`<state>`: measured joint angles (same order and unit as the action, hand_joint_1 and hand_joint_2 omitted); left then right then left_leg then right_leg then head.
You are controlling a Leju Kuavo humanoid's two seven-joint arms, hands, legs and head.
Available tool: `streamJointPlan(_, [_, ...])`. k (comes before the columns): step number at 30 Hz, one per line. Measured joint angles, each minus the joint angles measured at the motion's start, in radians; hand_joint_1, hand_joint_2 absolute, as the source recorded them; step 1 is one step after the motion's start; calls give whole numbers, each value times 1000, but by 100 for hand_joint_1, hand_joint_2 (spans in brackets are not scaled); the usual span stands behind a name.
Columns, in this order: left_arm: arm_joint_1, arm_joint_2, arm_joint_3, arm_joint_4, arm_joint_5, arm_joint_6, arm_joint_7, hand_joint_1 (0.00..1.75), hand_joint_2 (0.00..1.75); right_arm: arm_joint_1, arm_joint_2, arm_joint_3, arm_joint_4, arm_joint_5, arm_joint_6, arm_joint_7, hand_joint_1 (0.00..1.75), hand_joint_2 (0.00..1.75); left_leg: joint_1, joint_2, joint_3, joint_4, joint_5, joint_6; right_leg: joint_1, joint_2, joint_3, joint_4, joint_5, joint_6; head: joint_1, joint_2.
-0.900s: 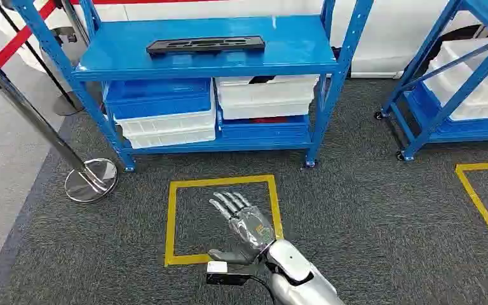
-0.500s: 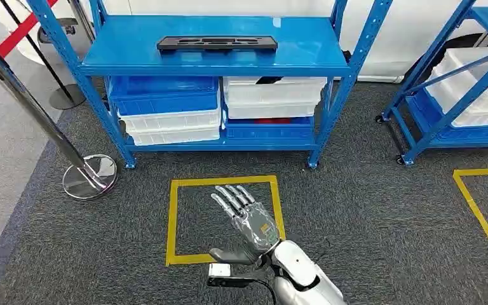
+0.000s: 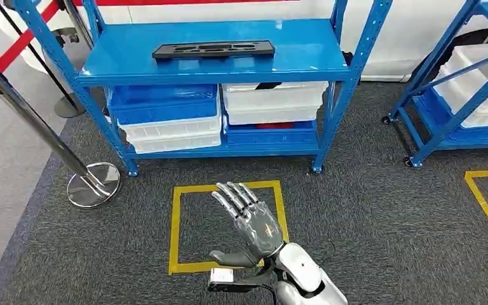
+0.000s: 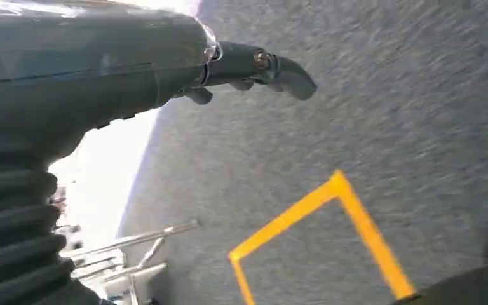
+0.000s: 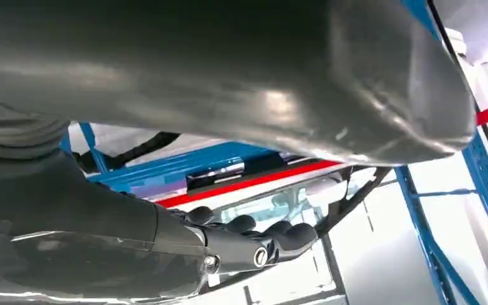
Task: Take the parts from the cabinet and place them on the table.
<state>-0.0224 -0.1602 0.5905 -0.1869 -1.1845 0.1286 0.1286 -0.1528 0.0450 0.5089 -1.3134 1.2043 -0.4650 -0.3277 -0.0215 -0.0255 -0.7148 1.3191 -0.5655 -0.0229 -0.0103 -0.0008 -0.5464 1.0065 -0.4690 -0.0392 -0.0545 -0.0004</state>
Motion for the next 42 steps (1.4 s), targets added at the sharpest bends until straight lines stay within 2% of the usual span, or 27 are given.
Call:
streamJointPlan(1, [-1,0,2,0,0,0,2,0,0,3,0,0,-2,0,1,0,0,0,0,1,19,-50,46,-2,-3,1,13,0,-9,3,0,0])
streamJointPlan(3, [5,2,5,0,-3,-1,9,0,0,3,-2,0,-9,-1,3,0,0,0,8,7,88,-227,161,-9,-6,6,41,1,-29,11,0,0])
streamJointPlan(4, [8,1,5,1,-4,-2,9,0,0,2,-3,0,-11,-2,3,0,0,0,10,16,108,-269,166,-11,-2,7,45,0,-36,17,0,0])
streamJointPlan(5, [8,1,6,2,-5,-3,10,0,0,2,-4,0,-15,-3,4,0,0,0,7,14,125,-299,150,-1,4,10,40,7,-44,24,0,0])
streamJointPlan(6, [8,1,6,1,-6,-3,11,0,0,3,-5,0,-18,-4,5,0,0,0,7,12,120,-297,141,27,6,9,37,4,-44,27,0,0])
streamJointPlan(9, [7,-1,6,2,-8,-3,11,0,0,3,-7,0,-24,-9,5,-6,0,0,9,3,126,-306,133,47,6,6,40,14,-51,40,0,0])
streamJointPlan(10, [7,-1,6,2,-9,-3,11,0,0,1,-7,0,-26,-11,6,-8,0,0,9,4,135,-308,128,55,4,6,30,48,-57,45,0,0])
streamJointPlan(12, [7,-1,6,2,-10,-4,12,0,0,-1,-8,0,-27,-16,7,-10,0,0,8,4,144,-308,116,64,4,4,-59,190,-106,53,0,0])
streamJointPlan(14, [8,-1,6,2,-11,-5,13,0,0,4,-10,0,-27,-18,8,-16,0,0,4,3,156,-308,102,69,4,4,-157,317,-146,51,0,0])
streamJointPlan(15, [8,-1,6,2,-10,-5,13,0,0,5,-11,0,-27,-19,8,-19,0,0,2,0,165,-308,95,70,7,4,-181,327,-136,47,0,0])
streamJointPlan(16, [9,-1,6,2,-10,-5,13,0,0,5,-12,0,-27,-20,9,-21,0,0,-2,-1,178,-308,86,71,10,4,-183,295,-104,40,0,0])
streamJointPlan(19, [11,-4,6,2,-10,-5,13,0,0,4,-13,0,-27,-22,9,-24,0,0,-12,-2,218,-312,55,71,34,6,-120,62,71,-12,0,0])
streamJointPlan(20, [12,-9,7,3,-10,-5,13,0,0,4,-13,0,-27,-24,11,-26,0,0,-18,-1,232,-307,47,65,42,12,-121,48,71,-21,-2,0])
streamJointPlan(22, [13,-6,7,3,-10,-3,12,0,0,1,-14,1,-28,-26,13,-30,0,0,-14,-4,240,-324,42,57,43,14,-107,20,64,-15,0,0])
streamJointPlan(24, [13,-2,7,3,-9,-2,12,0,0,0,-13,1,-30,-27,13,-31,0,0,-22,-6,243,-295,59,48,26,15,-76,5,62,-15,0,0])
streamJointPlan(25, [13,-3,7,3,-9,-2,10,0,0,-1,-13,2,-30,-27,13,-32,0,0,-21,-3,227,-255,64,43,23,13,-56,-5,54,-14,0,0])
streamJointPlan(27, [8,-3,8,3,-9,-3,6,0,0,-6,-11,4,-30,-27,13,-33,0,0,-13,-1,136,-120,54,23,16,9,-33,-7,37,-14,-2,0])
streamJointPlan(29, [2,-1,9,3,-7,0,6,0,0,-2,-13,5,-29,-28,13,-34,0,0,-5,1,38,-12,-31,8,13,8,-11,-7,14,-10,-2,0])
streamJointPlan(31, [0,0,11,3,-3,0,-1,0,0,-1,-13,6,-29,-28,14,-34,0,0,-2,0,12,-27,-56,-2,7,9,20,-7,-8,-6,-2,0])
streamJointPlan(32, [-1,0,13,3,-3,0,0,0,0,-1,-13,6,-29,-29,14,-34,0,0,-1,1,23,-78,-35,-5,4,11,39,-7,-22,-2,-2,0])
streamJointPlan(33, [0,0,13,3,-3,0,3,0,0,-1,-13,6,-29,-29,14,-34,0,0,2,3,40,-151,25,-10,1,11,58,-7,-36,2,-2,0])
streamJointPlan(35, [5,2,15,4,-3,-1,5,0,0,-2,-13,7,-27,-31,15,-34,0,0,11,17,50,-303,196,-16,7,13,81,2,-64,12,-1,0])
streamJointPlan(36, [3,2,16,4,-2,-3,4,0,0,-1,-13,8,-26,-31,16,-34,0,0,9,20,60,-291,176,16,10,14,81,0,-77,19,-2,0])
streamJointPlan(37, [2,2,16,4,-3,-3,5,0,0,-1,-13,8,-27,-32,16,-34,0,0,7,15,65,-292,180,29,9,11,91,-4,-92,25,-2,0])
streamJointPlan(39, [2,1,16,4,-11,-5,6,0,0,-5,-13,8,-27,-34,15,-34,0,0,8,9,82,-296,163,51,12,10,96,25,-80,37,-2,0])
streamJointPlan(40, [3,0,16,4,-13,-6,6,0,0,-5,-13,8,-28,-34,14,-34,0,0,11,7,92,-299,161,55,8,8,88,51,-79,39,-1,0])
streamJointPlan(42, [4,0,16,4,-17,-6,6,0,0,-4,-13,8,-31,-35,14,-33,0,0,11,8,110,-299,142,64,6,6,8,180,-87,49,-1,0])
